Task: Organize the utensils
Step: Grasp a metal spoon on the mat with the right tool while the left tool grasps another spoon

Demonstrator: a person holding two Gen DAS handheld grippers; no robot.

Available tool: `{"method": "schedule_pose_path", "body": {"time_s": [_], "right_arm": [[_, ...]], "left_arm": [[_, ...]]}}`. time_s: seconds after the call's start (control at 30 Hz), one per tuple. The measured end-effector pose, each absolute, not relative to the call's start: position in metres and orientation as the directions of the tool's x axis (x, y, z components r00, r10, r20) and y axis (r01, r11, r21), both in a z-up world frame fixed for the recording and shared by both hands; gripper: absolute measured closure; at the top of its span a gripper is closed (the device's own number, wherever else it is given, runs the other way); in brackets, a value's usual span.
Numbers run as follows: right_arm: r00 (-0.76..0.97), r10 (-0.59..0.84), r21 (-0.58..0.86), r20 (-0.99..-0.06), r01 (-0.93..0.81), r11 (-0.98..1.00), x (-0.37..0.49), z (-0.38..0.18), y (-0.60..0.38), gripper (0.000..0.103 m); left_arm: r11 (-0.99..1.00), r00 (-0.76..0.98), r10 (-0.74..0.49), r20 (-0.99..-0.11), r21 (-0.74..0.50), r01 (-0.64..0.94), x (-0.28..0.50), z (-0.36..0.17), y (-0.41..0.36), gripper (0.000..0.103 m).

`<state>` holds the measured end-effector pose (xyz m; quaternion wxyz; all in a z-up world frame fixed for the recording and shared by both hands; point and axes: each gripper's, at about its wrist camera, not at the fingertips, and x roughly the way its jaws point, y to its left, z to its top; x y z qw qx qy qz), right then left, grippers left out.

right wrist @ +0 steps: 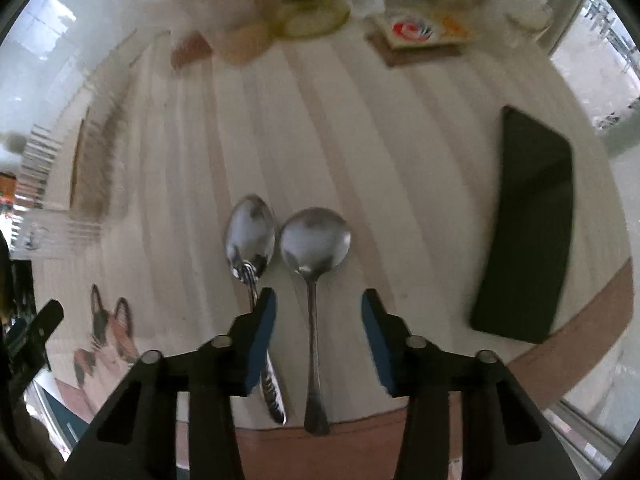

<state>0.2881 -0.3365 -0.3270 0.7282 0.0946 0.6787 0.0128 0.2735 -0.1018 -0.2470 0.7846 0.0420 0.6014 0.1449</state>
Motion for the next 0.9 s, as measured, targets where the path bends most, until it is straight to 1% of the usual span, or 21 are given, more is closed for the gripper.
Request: {"method": "schedule_pose_path", "body": {"time_s": [0.03,0.07,0.1,0.17,0.3,0.37,0.43,0.47,0.53,0.57,0.6,0.67,0.7,0.73,0.9], "right_arm": [[0.098,0.126,0.134,-0.987,0.086,0.987,0.289,-0.324,-0.332,0.077],[0.077,0.113,0.118,-0.991,0.064,0.991,0.29,-0.327,-0.329,0.093],[0.082,0.107,0.113,-0.991,0.067,0.991,0.29,-0.326,-0.33,0.099],[0.099,0.079,0.087,-0.992,0.076,0.993,0.291,-0.321,-0.337,0.099],[0.13,0.073,0.088,-0.989,0.118,0.989,0.289,-0.306,-0.371,0.099],[0.146,0.06,0.08,-0.987,0.136,0.987,0.288,-0.298,-0.387,0.099],[0.159,0.053,0.079,-0.986,0.164,0.983,0.288,-0.29,-0.406,0.099],[0.165,0.047,0.076,-0.985,0.176,0.981,0.287,-0.287,-0.414,0.099],[0.176,0.039,0.075,-0.984,0.202,0.976,0.285,-0.281,-0.429,0.099],[0.182,0.036,0.076,-0.983,0.216,0.973,0.286,-0.277,-0.436,0.099],[0.186,0.034,0.076,-0.982,0.226,0.971,0.284,-0.276,-0.442,0.099],[0.191,0.031,0.078,-0.981,0.246,0.966,0.286,-0.271,-0.453,0.099],[0.194,0.028,0.077,-0.981,0.253,0.964,0.284,-0.269,-0.458,0.099],[0.195,0.027,0.078,-0.98,0.258,0.963,0.286,-0.27,-0.459,0.099],[0.2,0.042,0.096,-0.979,0.268,0.959,0.286,-0.269,-0.46,0.099]], "left_arm": [[0.957,0.23,0.269,-0.935,0.234,-0.169,0.274,-0.25,-0.108,0.0],[0.961,0.226,0.258,-0.939,0.224,-0.164,0.274,-0.252,-0.113,0.0],[0.965,0.221,0.241,-0.945,0.209,-0.158,0.275,-0.254,-0.12,0.0],[0.975,0.217,0.2,-0.955,0.173,-0.14,0.278,-0.257,-0.133,0.001],[0.995,0.2,0.088,-0.976,0.076,-0.07,0.29,-0.268,-0.172,0.002],[0.999,0.177,0.029,-0.984,0.025,-0.025,0.295,-0.274,-0.194,0.011],[1.0,0.149,-0.012,-0.989,-0.009,0.022,0.299,-0.283,-0.216,0.026],[0.999,0.137,-0.017,-0.99,-0.011,0.043,0.3,-0.288,-0.226,0.03],[0.996,0.115,-0.02,-0.993,-0.01,0.084,0.302,-0.297,-0.245,0.043],[0.995,0.105,-0.016,-0.994,-0.005,0.102,0.302,-0.301,-0.252,0.048],[0.993,0.093,-0.013,-0.996,-0.003,0.117,0.302,-0.305,-0.259,0.06],[0.99,0.111,-0.005,-0.994,0.01,0.142,0.302,-0.305,-0.267,0.07],[0.989,0.112,-0.007,-0.994,0.01,0.15,0.302,-0.303,-0.269,0.086],[0.988,0.107,-0.011,-0.994,0.005,0.154,0.302,-0.303,-0.27,0.098],[0.991,0.105,0.012,-0.994,0.027,0.135,0.296,-0.301,-0.251,0.099]]}}
